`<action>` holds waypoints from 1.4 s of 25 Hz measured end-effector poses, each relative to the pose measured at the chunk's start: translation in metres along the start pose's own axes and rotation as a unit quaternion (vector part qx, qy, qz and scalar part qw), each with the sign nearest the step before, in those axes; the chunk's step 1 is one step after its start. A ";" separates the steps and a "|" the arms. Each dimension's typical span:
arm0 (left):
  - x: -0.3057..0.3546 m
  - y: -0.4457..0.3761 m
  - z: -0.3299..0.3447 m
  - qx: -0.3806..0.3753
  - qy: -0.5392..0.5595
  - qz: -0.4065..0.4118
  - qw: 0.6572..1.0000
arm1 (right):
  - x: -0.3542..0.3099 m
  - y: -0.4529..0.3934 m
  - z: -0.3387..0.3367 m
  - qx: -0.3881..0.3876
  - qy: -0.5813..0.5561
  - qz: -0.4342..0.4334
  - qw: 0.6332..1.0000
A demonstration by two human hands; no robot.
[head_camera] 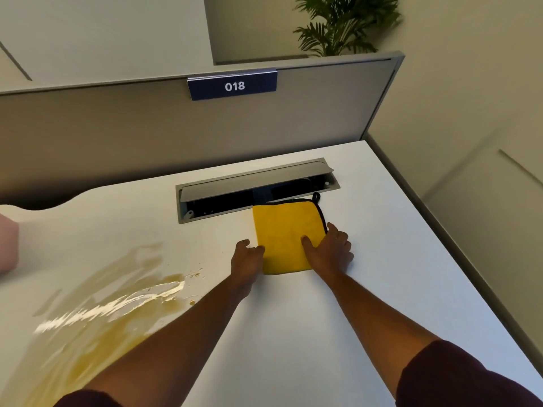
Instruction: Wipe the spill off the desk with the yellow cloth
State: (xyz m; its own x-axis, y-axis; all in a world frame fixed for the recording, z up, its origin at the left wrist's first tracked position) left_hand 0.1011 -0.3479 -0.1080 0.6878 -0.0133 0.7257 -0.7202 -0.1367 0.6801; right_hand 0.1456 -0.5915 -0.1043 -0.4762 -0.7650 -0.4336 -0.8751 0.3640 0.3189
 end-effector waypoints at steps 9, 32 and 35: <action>0.002 -0.010 0.011 -0.057 -0.079 -0.025 0.995 | -0.016 -0.005 0.018 -0.122 -0.197 0.006 0.973; -0.064 0.152 -0.253 0.031 0.070 0.150 0.986 | -0.157 0.214 0.105 -0.330 -0.374 -0.099 0.861; -0.080 0.160 -0.272 0.007 0.016 0.125 0.992 | -0.155 0.221 0.109 -0.270 -0.355 -0.087 0.891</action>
State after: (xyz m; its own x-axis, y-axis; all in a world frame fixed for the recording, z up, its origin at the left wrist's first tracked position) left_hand -0.0936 -0.0991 -0.0297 0.4843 -0.0179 0.8747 -0.8666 -0.1467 0.4769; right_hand 0.0161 -0.3343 -0.0586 -0.4397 -0.1861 -0.8787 -0.8633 -0.1824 0.4706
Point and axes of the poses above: each hand's wrist, its own y-axis away from the middle knuckle, its own z-axis out of the palm, x = y × z, the point moved 9 cm from there along -y, towards the middle knuckle, and after that the axes turned 4 degrees about -x, right-handed, at the moved point
